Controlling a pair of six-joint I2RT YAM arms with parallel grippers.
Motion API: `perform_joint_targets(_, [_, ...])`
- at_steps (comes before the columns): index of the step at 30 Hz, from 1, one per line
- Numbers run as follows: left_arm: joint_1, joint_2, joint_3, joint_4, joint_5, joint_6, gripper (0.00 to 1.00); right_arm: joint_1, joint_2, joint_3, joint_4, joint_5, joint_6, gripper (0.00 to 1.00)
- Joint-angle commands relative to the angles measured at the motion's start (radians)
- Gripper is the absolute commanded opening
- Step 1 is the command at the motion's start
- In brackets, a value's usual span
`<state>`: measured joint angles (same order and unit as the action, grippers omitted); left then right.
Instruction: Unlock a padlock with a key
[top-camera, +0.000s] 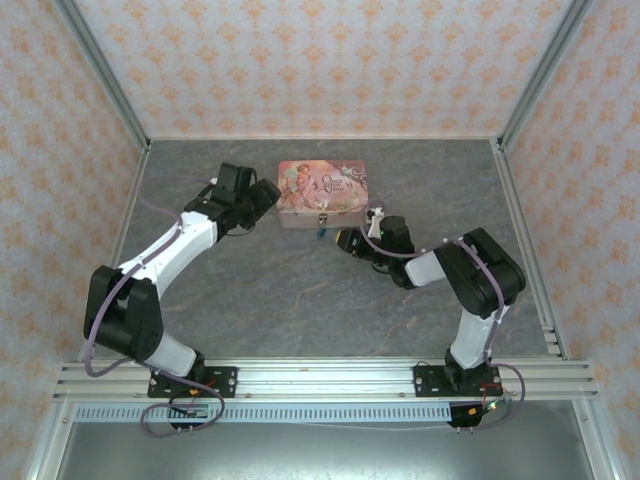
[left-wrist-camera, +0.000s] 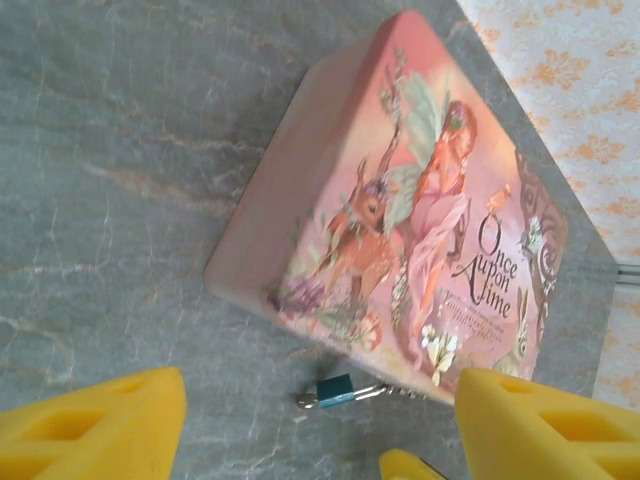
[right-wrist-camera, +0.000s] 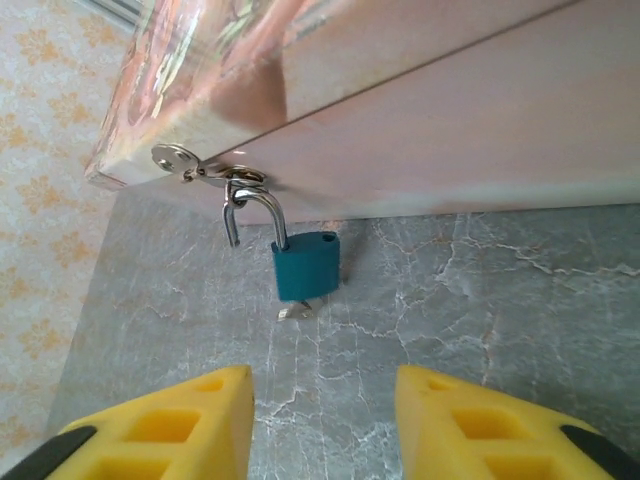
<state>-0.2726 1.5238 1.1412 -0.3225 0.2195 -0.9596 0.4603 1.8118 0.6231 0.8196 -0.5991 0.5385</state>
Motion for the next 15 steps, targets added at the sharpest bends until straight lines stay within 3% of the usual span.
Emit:
perform_joint_targets(1, [0.020,0.065,0.070,-0.054,-0.004,0.096,0.72,-0.019,-0.045,-0.007,0.013,0.002,-0.023,0.43])
perform_joint_targets(9, [0.050,0.266,0.251,-0.118,0.048,0.192,0.73,-0.029,-0.064,-0.006,0.078,-0.028,-0.018,0.52])
perform_joint_targets(15, [0.052,0.355,0.291,-0.072,0.114,0.185,0.73,-0.029,-0.036,-0.030,0.227,-0.045,0.018,0.66])
